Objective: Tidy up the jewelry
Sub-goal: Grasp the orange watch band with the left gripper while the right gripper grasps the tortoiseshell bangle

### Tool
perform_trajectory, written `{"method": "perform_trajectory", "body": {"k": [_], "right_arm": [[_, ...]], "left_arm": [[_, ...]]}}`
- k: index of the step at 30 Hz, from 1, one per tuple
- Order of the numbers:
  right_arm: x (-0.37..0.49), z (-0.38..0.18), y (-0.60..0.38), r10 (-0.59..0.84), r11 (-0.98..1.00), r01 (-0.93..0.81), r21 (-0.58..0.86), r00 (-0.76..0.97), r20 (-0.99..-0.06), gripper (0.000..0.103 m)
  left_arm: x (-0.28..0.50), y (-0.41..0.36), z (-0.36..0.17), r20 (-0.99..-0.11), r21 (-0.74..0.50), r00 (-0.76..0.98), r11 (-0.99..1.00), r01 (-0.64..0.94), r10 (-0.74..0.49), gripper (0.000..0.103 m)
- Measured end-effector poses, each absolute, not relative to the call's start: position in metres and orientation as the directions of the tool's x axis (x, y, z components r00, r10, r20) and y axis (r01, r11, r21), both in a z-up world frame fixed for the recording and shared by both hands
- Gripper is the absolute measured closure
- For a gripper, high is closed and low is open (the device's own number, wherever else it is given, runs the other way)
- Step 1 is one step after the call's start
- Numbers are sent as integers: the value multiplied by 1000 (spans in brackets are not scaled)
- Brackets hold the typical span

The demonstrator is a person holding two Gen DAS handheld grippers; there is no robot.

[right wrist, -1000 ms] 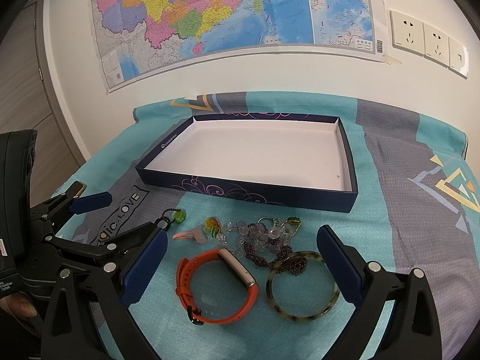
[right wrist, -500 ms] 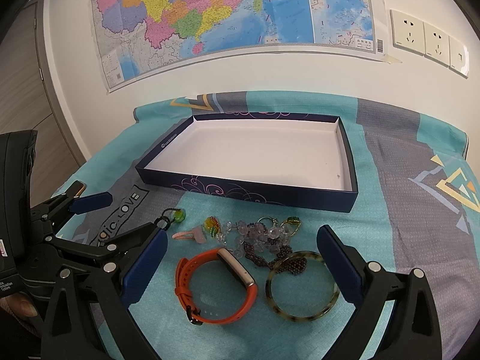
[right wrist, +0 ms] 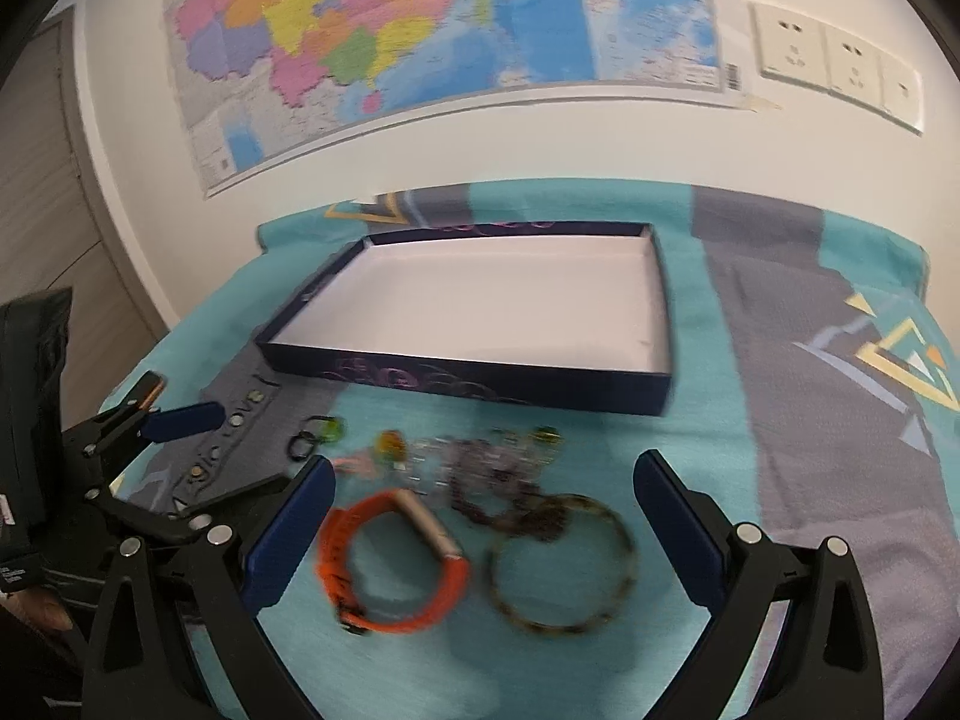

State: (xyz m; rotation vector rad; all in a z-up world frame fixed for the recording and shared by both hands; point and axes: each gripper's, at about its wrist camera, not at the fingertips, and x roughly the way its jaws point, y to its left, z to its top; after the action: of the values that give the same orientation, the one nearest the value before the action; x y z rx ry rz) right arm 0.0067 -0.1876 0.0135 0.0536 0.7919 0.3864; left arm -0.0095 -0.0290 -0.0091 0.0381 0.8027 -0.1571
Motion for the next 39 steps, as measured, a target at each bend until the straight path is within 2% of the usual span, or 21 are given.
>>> {"method": "perform_trajectory", "body": {"k": [4, 7, 9, 12, 17, 19, 23, 27, 31, 33, 36, 37, 39], "right_arm": [[8, 9, -214, 323, 944, -267, 193, 634, -703, 6], [8, 4, -225, 306, 949, -259, 180, 621, -722, 7], [8, 1, -227, 306, 948, -267, 174, 609, -732, 12], [8, -6, -227, 301, 946, -283, 158, 588, -750, 24], [6, -16, -224, 301, 942, -301, 149, 555, -776, 52], [6, -18, -224, 297, 942, -302, 145, 553, -779, 59], [6, -21, -227, 292, 944, -298, 142, 549, -784, 68], [8, -21, -229, 291, 944, -296, 144, 546, -785, 72], [9, -21, -227, 280, 944, -304, 124, 546, -790, 76], [9, -21, -225, 266, 945, -310, 103, 549, -793, 79], [10, -22, -226, 258, 946, -309, 92, 551, -793, 89], [11, -22, -227, 264, 945, -311, 99, 549, -793, 96], [12, -22, -227, 263, 946, -310, 99, 550, -793, 98]], "left_arm": [[-11, -43, -13, -731, -46, 653, 969, 241, -197, 6], [-13, -53, -15, -737, -59, 630, 953, 298, -243, 14], [-13, -59, -17, -743, -71, 611, 940, 333, -273, 22], [-12, -64, -19, -750, -90, 584, 923, 374, -310, 32], [-3, -70, -25, -772, -123, 523, 892, 435, -362, 47], [0, -72, -26, -776, -133, 506, 882, 453, -377, 51], [9, -73, -29, -786, -157, 467, 861, 484, -405, 66], [16, -80, -31, -800, -123, 455, 849, 515, -392, 77], [21, -85, -31, -810, -113, 436, 834, 540, -392, 82], [23, -85, -31, -817, -100, 435, 835, 541, -380, 91], [26, -85, -31, -821, -97, 432, 838, 538, -373, 94], [26, -85, -31, -821, -91, 436, 839, 537, -368, 94], [24, -87, -30, -820, -68, 452, 844, 531, -350, 94]]}}
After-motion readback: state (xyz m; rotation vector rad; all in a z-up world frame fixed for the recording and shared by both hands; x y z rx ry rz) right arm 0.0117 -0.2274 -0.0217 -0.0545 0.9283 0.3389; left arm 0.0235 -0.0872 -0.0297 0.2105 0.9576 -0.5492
